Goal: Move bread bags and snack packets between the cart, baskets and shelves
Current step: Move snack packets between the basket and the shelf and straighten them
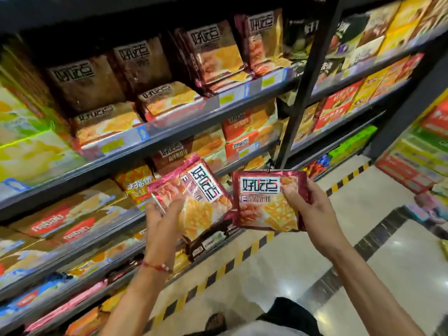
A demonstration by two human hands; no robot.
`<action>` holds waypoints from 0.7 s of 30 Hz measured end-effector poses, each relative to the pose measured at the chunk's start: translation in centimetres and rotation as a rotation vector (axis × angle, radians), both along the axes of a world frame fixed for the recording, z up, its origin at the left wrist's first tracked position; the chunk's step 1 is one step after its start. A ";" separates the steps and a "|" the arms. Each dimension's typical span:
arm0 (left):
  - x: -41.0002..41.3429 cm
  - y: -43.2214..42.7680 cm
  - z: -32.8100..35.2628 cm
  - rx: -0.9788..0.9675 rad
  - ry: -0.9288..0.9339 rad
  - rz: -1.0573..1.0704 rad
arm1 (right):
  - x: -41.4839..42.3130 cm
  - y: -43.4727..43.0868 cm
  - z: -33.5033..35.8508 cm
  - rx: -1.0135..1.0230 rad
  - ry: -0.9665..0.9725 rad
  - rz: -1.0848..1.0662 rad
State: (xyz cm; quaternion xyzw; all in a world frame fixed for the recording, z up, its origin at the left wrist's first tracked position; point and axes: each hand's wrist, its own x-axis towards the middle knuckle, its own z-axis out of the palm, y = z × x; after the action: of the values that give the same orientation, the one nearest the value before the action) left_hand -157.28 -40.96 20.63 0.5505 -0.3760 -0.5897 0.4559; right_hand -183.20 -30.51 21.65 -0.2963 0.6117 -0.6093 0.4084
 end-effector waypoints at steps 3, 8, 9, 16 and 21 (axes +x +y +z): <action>-3.7 -0.7 0.7 -0.071 0.018 0.104 | -4.6 -2.7 0.1 -0.021 0.054 0.089; -9.0 -0.6 1.9 -0.115 -0.055 0.286 | -11.5 -5.6 1.5 -0.076 0.134 0.252; -9.8 -0.4 1.7 -0.113 -0.055 0.312 | -12.9 -6.3 1.9 -0.074 0.142 0.283; -15.8 2.1 5.7 -0.141 0.017 0.445 | -18.5 -9.4 3.2 -0.050 0.110 0.437; -17.2 0.7 7.1 -0.182 0.017 0.517 | -19.4 -11.5 4.0 -0.096 0.004 0.431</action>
State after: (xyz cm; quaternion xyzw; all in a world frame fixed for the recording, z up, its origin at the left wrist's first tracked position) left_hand -174.43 -40.24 27.76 0.5798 -0.2706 -0.4221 0.6422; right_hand -202.55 -41.97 25.68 -0.4406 0.5053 -0.5360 0.5131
